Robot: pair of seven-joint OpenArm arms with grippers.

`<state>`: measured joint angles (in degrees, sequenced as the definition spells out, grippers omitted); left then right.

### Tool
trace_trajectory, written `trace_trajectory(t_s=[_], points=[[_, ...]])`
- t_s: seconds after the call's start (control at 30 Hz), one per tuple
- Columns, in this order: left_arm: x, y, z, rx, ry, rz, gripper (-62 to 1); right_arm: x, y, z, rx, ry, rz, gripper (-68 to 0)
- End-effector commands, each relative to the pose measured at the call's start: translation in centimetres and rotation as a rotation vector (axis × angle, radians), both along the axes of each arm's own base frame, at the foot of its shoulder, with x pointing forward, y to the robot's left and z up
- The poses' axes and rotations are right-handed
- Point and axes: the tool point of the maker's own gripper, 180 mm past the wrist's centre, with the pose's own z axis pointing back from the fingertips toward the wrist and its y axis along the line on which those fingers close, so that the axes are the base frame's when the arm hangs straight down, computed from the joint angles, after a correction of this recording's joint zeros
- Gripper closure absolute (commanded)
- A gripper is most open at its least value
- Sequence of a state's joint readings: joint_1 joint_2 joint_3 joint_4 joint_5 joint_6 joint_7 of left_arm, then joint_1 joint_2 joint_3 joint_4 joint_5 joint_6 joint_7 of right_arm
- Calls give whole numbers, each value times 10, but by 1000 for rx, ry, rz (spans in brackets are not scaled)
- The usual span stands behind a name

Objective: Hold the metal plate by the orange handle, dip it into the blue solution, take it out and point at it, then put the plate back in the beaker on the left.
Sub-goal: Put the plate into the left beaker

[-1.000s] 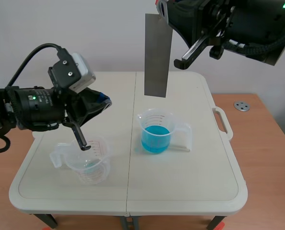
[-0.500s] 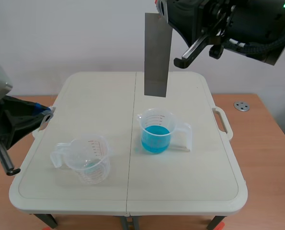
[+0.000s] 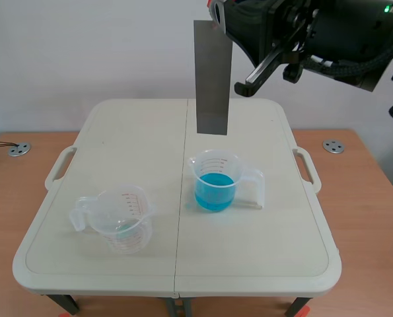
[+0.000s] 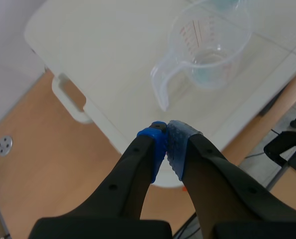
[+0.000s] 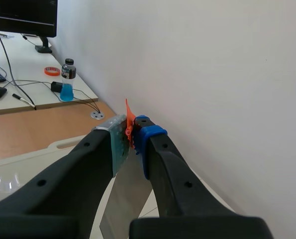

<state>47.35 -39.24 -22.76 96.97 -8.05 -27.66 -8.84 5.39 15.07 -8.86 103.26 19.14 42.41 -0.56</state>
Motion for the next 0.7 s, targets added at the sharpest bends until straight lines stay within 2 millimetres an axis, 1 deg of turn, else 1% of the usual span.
trace_trajectory(t_s=[0.0,0.17,0.33,0.67], points=[[-4,0,3,-20,-2,10,-15,-4,5,17,15,-51,33,-13],[-27,12,-8,-7,61,61,-15,-9,20,20,8,-62,79,-13],[-44,13,-17,-26,106,101,-15,-15,36,24,3,-74,134,-13],[-50,13,-20,-53,111,152,-15,-30,76,25,-11,-72,240,-13]])
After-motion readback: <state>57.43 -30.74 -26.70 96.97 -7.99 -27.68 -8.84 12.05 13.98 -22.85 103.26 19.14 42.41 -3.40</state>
